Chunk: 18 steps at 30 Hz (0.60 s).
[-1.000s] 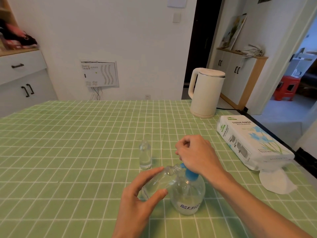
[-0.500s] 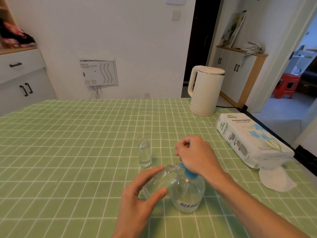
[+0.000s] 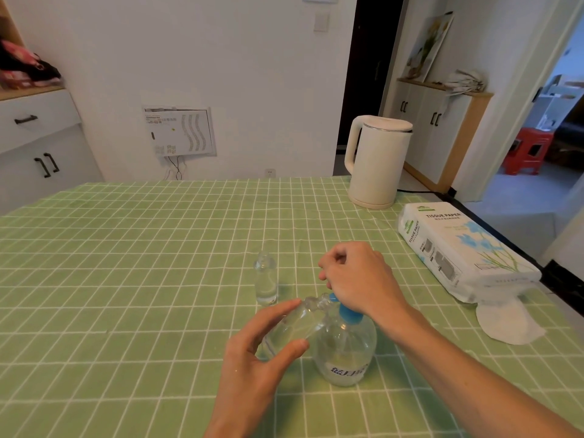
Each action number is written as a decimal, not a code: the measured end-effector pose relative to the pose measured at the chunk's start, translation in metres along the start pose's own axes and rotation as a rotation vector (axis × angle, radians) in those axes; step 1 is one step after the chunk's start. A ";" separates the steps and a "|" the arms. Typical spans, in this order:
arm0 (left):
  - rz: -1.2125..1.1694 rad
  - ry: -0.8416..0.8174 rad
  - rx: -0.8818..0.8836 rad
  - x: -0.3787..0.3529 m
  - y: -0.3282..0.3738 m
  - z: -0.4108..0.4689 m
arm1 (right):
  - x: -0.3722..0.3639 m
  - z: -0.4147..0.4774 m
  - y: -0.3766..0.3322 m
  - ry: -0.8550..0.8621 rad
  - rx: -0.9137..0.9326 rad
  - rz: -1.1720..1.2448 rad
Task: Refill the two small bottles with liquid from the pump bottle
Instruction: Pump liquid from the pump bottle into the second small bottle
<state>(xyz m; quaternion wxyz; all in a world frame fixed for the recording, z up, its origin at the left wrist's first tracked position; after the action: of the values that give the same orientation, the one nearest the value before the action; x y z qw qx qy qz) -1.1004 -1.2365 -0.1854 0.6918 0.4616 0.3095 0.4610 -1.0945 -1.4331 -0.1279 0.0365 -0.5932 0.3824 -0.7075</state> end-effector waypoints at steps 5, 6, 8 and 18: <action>-0.003 -0.002 0.001 -0.002 0.000 0.000 | -0.002 -0.002 0.003 0.005 -0.006 -0.003; -0.002 -0.004 0.003 -0.002 -0.001 0.000 | -0.001 -0.002 0.003 0.007 -0.006 -0.006; 0.004 -0.004 0.003 -0.002 0.000 0.000 | 0.000 -0.001 0.003 0.005 -0.009 -0.009; -0.017 0.010 0.033 -0.001 -0.007 0.000 | 0.003 0.000 0.002 0.005 -0.019 0.028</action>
<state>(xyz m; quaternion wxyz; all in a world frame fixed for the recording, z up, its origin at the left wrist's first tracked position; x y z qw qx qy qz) -1.0982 -1.2383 -0.1915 0.6862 0.4681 0.3246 0.4523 -1.0960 -1.4362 -0.1267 0.0399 -0.5866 0.3972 -0.7047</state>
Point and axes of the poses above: each hand's wrist, its own z-axis towards the middle knuckle, its own x-axis out of the back of the hand, y = z × x, the point moved 10 cm from there along z, towards the middle knuckle, and after that the axes turned 6 degrees about -z, right-handed, at the moved point
